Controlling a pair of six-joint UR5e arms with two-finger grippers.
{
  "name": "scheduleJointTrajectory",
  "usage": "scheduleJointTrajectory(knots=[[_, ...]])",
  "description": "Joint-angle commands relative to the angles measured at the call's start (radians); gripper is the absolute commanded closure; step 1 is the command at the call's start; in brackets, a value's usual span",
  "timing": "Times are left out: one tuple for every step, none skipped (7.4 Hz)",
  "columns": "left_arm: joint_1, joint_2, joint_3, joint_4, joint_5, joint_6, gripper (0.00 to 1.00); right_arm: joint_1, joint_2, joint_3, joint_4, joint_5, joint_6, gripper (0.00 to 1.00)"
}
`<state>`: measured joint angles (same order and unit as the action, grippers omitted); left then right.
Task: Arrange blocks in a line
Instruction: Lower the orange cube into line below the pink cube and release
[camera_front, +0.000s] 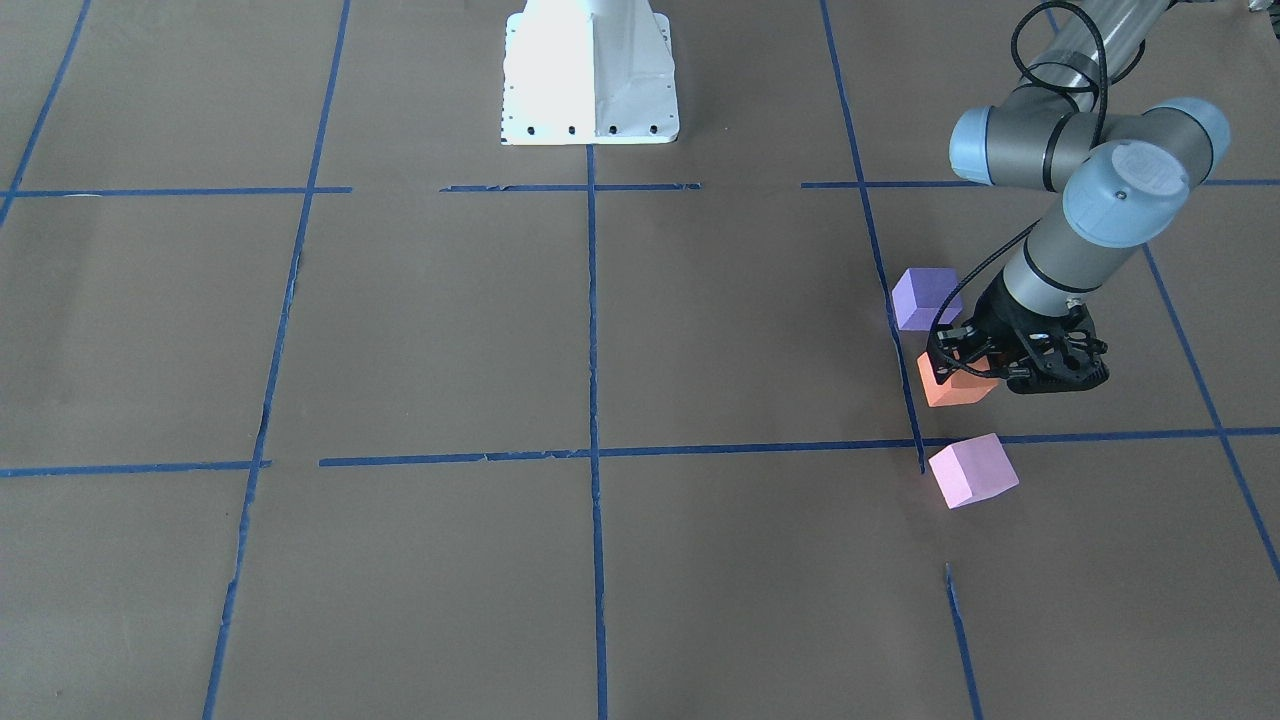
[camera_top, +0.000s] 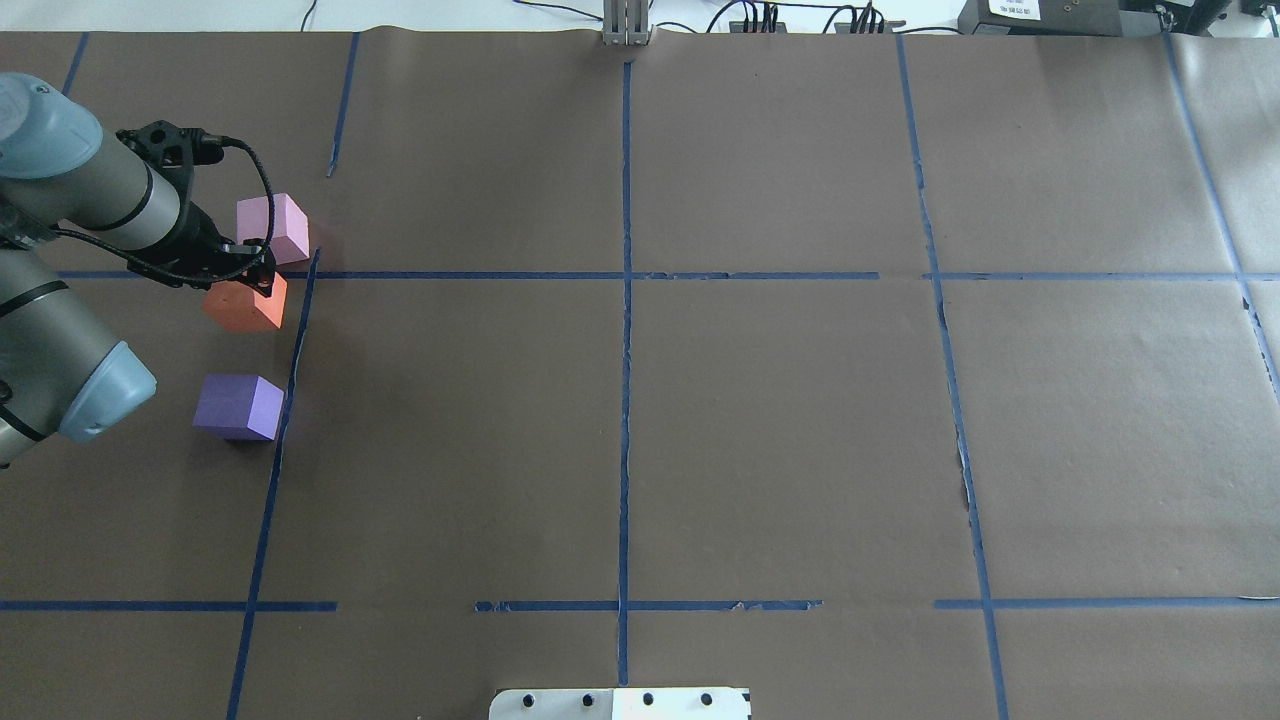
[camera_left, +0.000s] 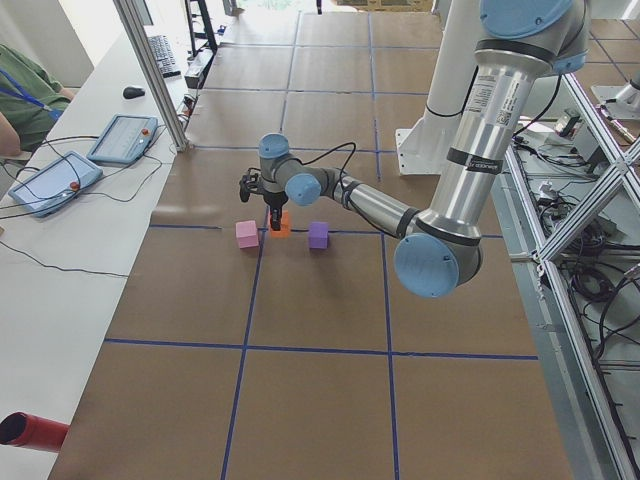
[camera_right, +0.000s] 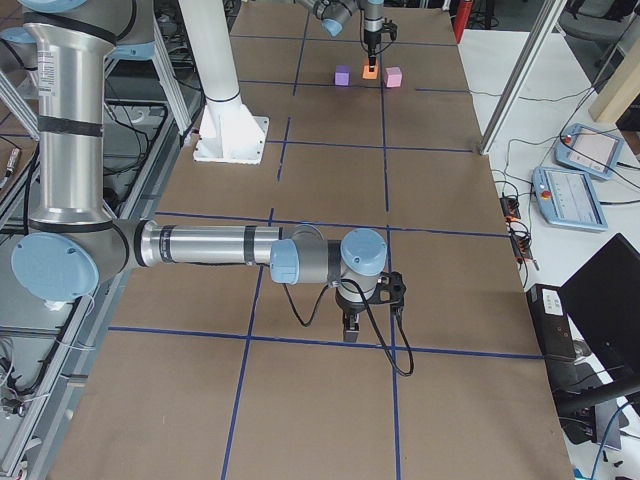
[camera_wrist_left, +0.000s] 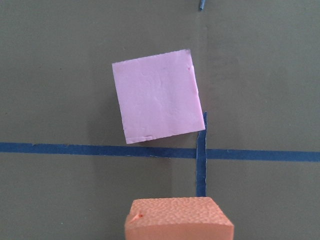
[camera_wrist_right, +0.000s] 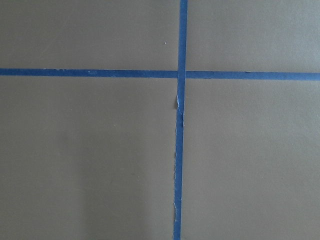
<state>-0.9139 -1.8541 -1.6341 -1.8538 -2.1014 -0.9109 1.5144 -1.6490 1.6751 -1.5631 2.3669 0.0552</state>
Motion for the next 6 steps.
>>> scheduleJointTrajectory(knots=[[0.003, 0.003, 0.022, -0.012, 0.001, -0.014, 1.0, 0.001, 0.0, 0.0, 0.0, 0.0, 0.0, 0.0], [0.004, 0.003, 0.034, -0.034, 0.001, -0.016, 1.0, 0.0, 0.0, 0.0, 0.0, 0.0, 0.0, 0.0], [0.004, 0.003, 0.037, -0.036, 0.001, -0.016, 1.0, 0.0, 0.0, 0.0, -0.002, 0.0, 0.0, 0.0], [0.006, 0.003, 0.037, -0.036, 0.001, -0.016, 1.0, 0.001, 0.0, 0.0, -0.002, 0.0, 0.0, 0.0], [0.006, 0.001, 0.037, -0.036, 0.001, -0.016, 1.0, 0.0, 0.0, 0.0, -0.002, 0.0, 0.0, 0.0], [0.007, 0.0, 0.034, -0.036, 0.001, -0.016, 1.0, 0.001, 0.0, 0.0, 0.0, -0.001, 0.0, 0.0]])
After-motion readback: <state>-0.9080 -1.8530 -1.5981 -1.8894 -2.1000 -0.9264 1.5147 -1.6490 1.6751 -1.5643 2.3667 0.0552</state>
